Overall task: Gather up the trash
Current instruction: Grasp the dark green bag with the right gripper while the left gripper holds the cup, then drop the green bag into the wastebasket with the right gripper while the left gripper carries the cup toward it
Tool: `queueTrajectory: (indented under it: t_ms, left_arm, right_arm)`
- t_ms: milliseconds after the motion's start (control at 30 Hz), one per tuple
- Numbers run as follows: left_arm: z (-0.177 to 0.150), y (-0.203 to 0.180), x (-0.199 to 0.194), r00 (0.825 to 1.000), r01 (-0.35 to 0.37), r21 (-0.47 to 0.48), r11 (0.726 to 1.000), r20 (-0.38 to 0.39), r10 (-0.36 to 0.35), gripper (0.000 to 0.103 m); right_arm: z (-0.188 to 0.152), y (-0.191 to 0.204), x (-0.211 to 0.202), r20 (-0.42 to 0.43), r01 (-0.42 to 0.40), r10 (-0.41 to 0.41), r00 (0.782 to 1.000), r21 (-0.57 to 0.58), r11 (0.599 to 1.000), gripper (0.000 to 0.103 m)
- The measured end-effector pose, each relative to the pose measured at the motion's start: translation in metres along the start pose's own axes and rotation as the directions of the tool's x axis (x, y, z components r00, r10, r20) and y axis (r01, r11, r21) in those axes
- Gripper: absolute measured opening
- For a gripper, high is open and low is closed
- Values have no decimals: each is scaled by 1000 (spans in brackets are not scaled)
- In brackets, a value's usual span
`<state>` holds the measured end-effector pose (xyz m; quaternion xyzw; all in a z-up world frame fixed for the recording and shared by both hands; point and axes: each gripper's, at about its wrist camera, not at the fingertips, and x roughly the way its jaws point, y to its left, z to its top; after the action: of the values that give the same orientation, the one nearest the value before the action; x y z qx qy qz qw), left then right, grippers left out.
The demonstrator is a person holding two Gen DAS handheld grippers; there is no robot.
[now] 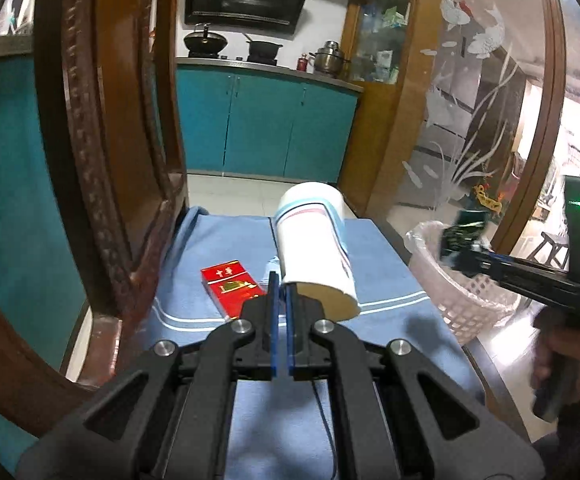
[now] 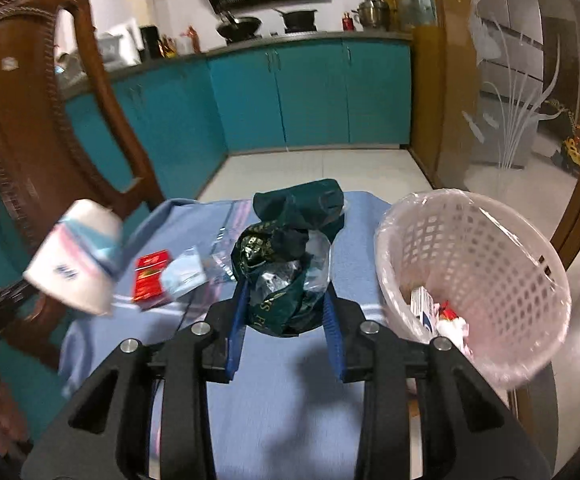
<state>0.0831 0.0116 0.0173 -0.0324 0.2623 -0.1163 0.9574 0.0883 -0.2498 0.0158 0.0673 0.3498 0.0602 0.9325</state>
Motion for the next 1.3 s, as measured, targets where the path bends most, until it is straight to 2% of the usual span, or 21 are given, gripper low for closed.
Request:
queueTrajectory:
  t_ms: [100,267,467,567,700,733,767,800,833,900,967,1000,1067,1100,1167,1300]
  left_arm:
    - [-2,-12,2,1000,-9,30,1000,-6,10,4]
    - [-6,-15,7,1000,-17,27,999,-22,17,4]
    - [-7,-11,8,999,-21,20,1000,-34,21,4]
    - [-8,-11,9,999,-18,20,1000,-39,19,4]
    - [-7,-13,10,999,-10,24,1000,-42,11,4]
    - [-7,-15,10,999,-7,28,1000,-44,8,4]
    - [-7,-15,11,999,-7,29,1000,-44,8,4]
    - [-8,-16,12,999,-4,30,1000,-45,6,4]
    - [-9,-17,14,999,-2,31,1000,-50,3,4]
    - [-10,-20,18,998,10,29,1000,-63,-8,4]
    - [-12,-24,23,997,27,24,999,-74,-26,4]
    - [-12,-27,25,996,33,26,999,-79,-31,4]
    - [-13,-42,30,995,61,40,997,-87,-57,4]
    - [-13,-48,31,994,76,44,996,-88,-72,4]
    - [-10,-75,37,987,135,53,990,-94,-129,4]
    - [3,-137,51,971,232,100,968,-87,-223,4]
  right_arm:
    - [-14,-2,-7,-5,-9,9,1000,0,1000,35]
    - [-19,6,12,-55,-5,4,998,-18,1000,35]
    - [-16,3,4,-34,-10,10,999,-15,1000,35]
    - [-11,-12,1,12,22,-23,1000,9,1000,35]
    - [5,-65,-2,86,125,-135,987,120,985,37]
    - [8,-82,2,84,162,-175,981,151,975,39]
    - [9,-95,6,80,189,-206,975,176,966,46]
    - [8,-117,15,66,219,-239,969,224,950,61]
    - [7,-128,20,48,226,-245,968,252,941,68]
    - [4,-151,24,-2,225,-238,971,334,915,71]
    - [5,-163,3,47,150,-188,981,436,887,76]
    - [4,-165,-9,85,117,-176,981,468,876,85]
    - [2,-170,-35,177,70,-187,966,520,851,93]
    - [0,-171,-48,225,58,-211,951,541,839,94]
    - [-1,-177,-62,270,50,-245,931,570,820,94]
    - [-6,-190,-62,268,47,-269,925,622,782,94]
